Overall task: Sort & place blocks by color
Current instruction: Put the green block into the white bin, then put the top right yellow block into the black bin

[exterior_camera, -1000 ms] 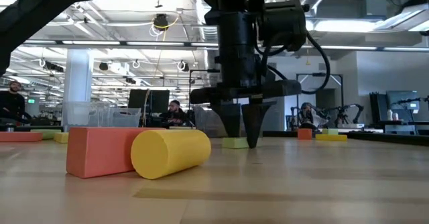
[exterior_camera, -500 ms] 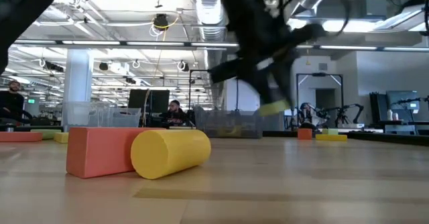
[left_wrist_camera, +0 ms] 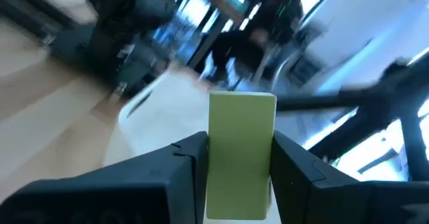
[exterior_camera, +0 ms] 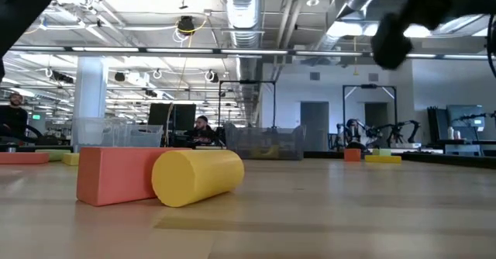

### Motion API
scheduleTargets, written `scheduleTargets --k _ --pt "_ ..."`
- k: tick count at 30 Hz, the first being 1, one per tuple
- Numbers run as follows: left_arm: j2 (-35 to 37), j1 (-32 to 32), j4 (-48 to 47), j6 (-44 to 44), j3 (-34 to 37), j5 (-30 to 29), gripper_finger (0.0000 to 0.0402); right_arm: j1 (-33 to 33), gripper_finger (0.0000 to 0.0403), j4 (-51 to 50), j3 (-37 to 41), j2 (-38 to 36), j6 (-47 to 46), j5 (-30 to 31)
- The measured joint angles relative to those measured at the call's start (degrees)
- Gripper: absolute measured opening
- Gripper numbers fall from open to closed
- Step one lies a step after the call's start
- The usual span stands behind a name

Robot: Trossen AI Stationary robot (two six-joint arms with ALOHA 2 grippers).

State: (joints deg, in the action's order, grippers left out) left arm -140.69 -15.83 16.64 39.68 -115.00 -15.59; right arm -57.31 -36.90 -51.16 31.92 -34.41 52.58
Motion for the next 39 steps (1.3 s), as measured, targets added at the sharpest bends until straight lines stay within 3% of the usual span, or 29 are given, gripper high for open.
scheduleTargets --k 5,13,15,21,28,34,39 --pt "-6.5 1.0 10.7 0.1 -3.9 1.0 0.0092 0.1 0.0306 6.8 0.0 -1.4 6.1 1.7" --pt "-18.5 1.2 9.0 -0.9 -20.1 3.2 0.0093 0.1 0.0306 7.3 0.0 -1.2 7.7 1.9" --pt "-18.6 1.2 13.1 -0.3 -18.2 2.4 0.0093 0.1 0.0306 7.4 0.0 -1.2 7.9 2.1" --pt "-19.9 1.2 10.1 -2.3 -19.5 3.2 0.01 0.1 0.0306 7.3 0.0 -1.2 8.1 3.4" --pt "-19.9 1.3 11.9 -8.6 -19.6 3.4 0.0172 1.8 0.0306 7.2 0.0 -1.2 8.0 3.6" --pt "-19.8 2.0 14.5 -9.7 -19.6 9.4 0.0231 3.3 0.0306 7.2 0.0 -1.2 7.9 3.5" --pt "-19.8 2.7 15.4 -11.4 -19.5 13.5 0.0243 3.4 0.0306 7.2 0.0 -1.2 7.5 2.9"
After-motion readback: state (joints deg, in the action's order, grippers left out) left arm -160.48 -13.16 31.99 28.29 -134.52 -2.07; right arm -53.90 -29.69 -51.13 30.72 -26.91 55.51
